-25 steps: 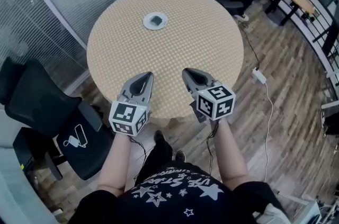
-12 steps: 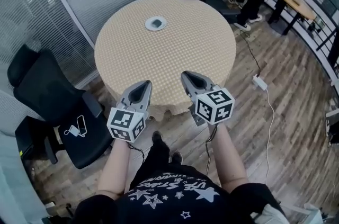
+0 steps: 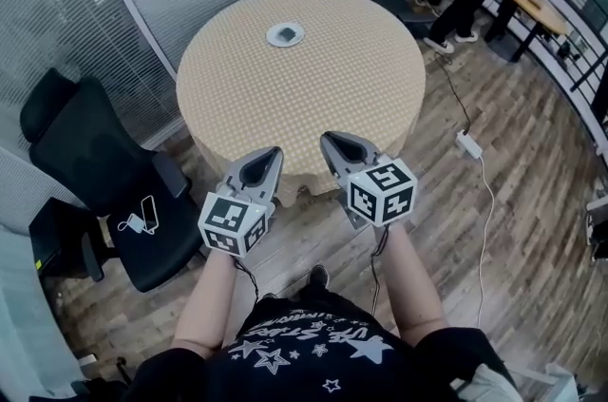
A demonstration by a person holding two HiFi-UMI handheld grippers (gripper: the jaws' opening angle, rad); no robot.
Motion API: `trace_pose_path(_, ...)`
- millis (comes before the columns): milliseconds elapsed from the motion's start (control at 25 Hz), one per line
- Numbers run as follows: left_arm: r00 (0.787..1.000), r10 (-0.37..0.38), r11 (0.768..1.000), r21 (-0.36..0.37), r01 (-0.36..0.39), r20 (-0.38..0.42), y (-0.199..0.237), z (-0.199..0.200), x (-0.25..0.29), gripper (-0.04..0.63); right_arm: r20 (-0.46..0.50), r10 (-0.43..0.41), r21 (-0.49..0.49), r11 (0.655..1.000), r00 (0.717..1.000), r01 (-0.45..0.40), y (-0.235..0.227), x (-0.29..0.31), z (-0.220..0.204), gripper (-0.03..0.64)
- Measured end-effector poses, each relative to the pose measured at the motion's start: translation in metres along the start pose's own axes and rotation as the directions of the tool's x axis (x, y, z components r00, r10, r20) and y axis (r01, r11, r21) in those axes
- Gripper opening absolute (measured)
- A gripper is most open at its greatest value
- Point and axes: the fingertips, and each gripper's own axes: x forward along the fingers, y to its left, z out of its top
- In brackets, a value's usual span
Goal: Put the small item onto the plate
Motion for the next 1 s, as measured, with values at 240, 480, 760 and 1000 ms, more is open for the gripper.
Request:
trace_pose_path(240,1.000,-0.018,1.000,-0.010,0.018,0.006,-0.004,-0.006,-0.034,0.009,-0.001,-0.012,-0.039,0.999,1.000,0.012,0.039,-0.003,-0.005,0.038)
trace_pose_path(480,1.000,-0.026,1.000,-0.012,0.026,0.013,0.004,-0.009,-0.086,0.009,-0.004,-0.054,-0.075,0.996,0.999,0.054,0.091,-0.011,-0.015,0.035)
trace_pose_path(760,0.998,-0.053,0.999,-0.010,0.054,0.033,0.003,-0.010,-0.137,0.009,0.021,-0.119,-0.069,0.990,0.993,0.120,0.134,-0.036,-0.020,0.035)
trace_pose_path(1000,0.994,-0.094,0.996,-0.002,0.095,0.050,-0.006,-0.012,-0.174,0.008,0.037,-0.166,-0.072,0.983,0.985,0.168,0.171,-0.057,-0.030,0.035)
